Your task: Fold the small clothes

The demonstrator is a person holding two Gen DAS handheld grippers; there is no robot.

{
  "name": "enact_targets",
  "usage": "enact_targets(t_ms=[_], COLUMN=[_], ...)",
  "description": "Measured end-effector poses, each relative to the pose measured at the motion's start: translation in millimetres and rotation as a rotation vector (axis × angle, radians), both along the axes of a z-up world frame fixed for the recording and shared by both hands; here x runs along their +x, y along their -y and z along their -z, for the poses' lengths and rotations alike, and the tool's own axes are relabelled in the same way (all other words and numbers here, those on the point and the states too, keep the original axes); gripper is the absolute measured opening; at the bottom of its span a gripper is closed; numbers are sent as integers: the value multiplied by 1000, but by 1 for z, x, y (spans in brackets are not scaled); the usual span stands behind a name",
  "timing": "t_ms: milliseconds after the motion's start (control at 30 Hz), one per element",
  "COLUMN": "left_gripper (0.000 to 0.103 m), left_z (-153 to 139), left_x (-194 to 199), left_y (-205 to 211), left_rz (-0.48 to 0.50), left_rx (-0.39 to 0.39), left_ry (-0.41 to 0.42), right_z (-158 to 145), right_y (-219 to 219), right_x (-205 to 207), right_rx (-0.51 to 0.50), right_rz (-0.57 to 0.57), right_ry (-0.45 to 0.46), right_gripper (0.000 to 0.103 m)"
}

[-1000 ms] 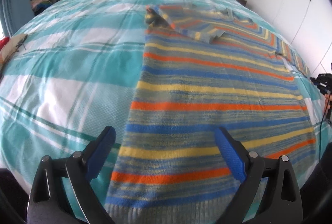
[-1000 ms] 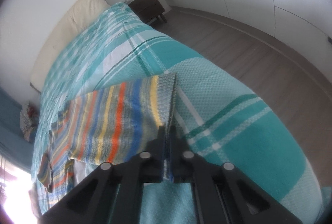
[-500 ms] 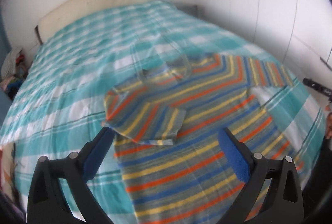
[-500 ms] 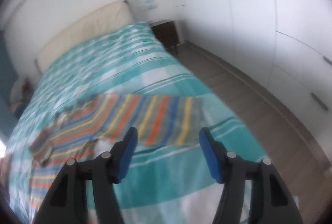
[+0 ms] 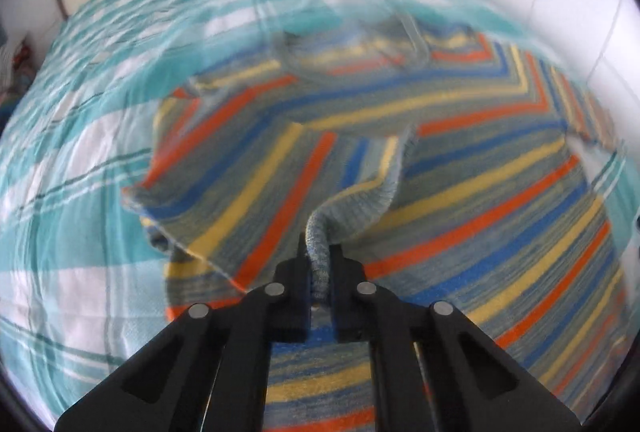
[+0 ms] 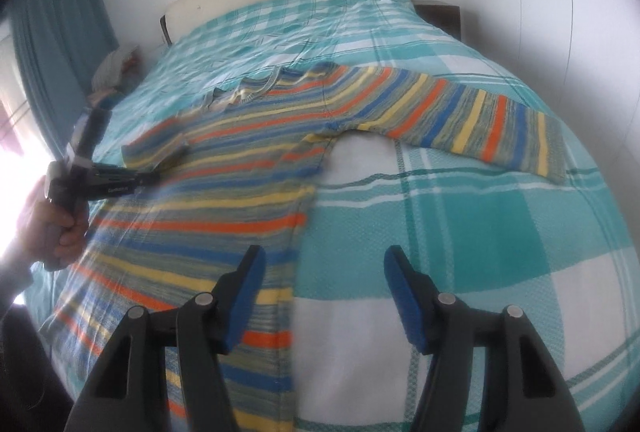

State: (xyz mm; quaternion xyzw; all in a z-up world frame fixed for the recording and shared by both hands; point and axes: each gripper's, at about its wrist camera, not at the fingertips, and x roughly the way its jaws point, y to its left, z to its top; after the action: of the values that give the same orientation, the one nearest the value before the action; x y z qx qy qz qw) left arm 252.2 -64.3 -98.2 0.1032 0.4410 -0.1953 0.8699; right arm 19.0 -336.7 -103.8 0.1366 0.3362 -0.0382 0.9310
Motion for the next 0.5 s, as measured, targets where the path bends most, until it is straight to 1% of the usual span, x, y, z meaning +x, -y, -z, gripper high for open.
enact_targets(t_ms=[67, 133, 167, 233, 300, 333, 367, 433, 500], left_gripper=[5, 5, 5, 5, 5, 5, 5, 5, 5], left_z=[-28, -45, -49, -47, -36, -29, -20, -3, 9], left_x=[8, 18, 22, 27, 25, 24, 21, 19, 14], left_y=[-51, -117, -151, -214, -262, -278, -287, -288, -286], left_rz=[-140, -329, -425, -597, -727, -764, -777, -777, -773], left_rx=[-157, -284, -327, -381, -413, -417, -424, -430, -434], left_ry=[12, 9, 6, -14, -47, -69, -95, -135, -147], right_z=[-4, -8, -10, -12, -10, -9, -8, -5, -1], right_y=[-2, -6, -8, -11, -14, -17, -19, -24, -27], right_x=[-2, -5, -6, -6, -3, -2, 0, 1, 3], right_rx=[-20, -47, -56, -59, -56, -57, -59, -70, -75], right_rz=[-6, -13, -17, -30, -44, -51, -59, -72, -80], right_ry=[22, 41, 48, 55, 49, 45, 40, 30, 18], right_gripper=[61, 61, 61, 61, 61, 61, 61, 61, 61])
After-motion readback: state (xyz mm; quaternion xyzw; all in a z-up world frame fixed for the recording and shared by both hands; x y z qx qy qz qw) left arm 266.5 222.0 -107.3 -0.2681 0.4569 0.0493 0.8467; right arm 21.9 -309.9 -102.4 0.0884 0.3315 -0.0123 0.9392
